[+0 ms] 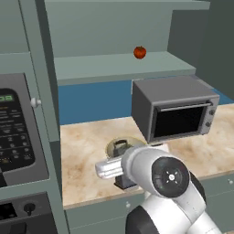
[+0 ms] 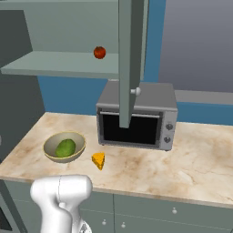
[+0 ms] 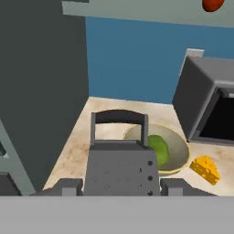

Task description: Pick the cheese from the fridge and the cheese grater from the cabinet and place them next to the salad bowl.

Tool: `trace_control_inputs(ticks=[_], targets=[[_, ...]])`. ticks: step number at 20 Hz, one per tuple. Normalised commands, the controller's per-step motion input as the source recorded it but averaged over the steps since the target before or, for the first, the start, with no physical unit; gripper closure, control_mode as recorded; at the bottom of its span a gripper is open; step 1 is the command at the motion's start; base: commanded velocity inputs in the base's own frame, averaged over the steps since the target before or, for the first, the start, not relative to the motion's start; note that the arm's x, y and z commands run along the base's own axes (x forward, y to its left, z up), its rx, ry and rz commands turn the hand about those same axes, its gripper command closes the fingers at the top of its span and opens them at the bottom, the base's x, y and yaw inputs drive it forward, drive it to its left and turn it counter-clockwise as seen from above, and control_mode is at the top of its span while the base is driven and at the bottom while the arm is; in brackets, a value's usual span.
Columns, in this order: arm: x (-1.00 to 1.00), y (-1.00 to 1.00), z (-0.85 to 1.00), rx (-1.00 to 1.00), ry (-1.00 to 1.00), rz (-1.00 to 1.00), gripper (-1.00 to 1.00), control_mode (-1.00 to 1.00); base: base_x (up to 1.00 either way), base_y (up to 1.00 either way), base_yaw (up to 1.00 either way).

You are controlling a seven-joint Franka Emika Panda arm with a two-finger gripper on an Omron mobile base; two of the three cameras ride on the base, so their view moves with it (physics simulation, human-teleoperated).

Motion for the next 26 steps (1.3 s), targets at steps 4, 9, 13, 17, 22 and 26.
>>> trace_control_inputs(ticks=[4,9,13,17,22,26], targets=[[0.28,-0.08,-0.79,0.01,-0.24,0.11,1.00,-1.00,0.00,0.00,0.00],[0.15,-0.02,-0.55,0.00,-0.41,0.09,1.00,-1.00,0.00,0.00,0.00],[0.16,-0.23,-0.43,0.00,-0.32,0.10,1.00,-1.00,0.00,0.00,0.00],[0.41,-0.41,-0.52,0.00,-0.20,0.10,1.00,-1.00,0.00,0.00,0.00],[0.43,-0.29,-0.64,0.00,-0.17,0.09,1.00,-1.00,0.00,0.00,0.00],[0.29,-0.31,-0.71,0.03,-0.13,0.13,1.00,-1.00,0.00,0.00,0.00]])
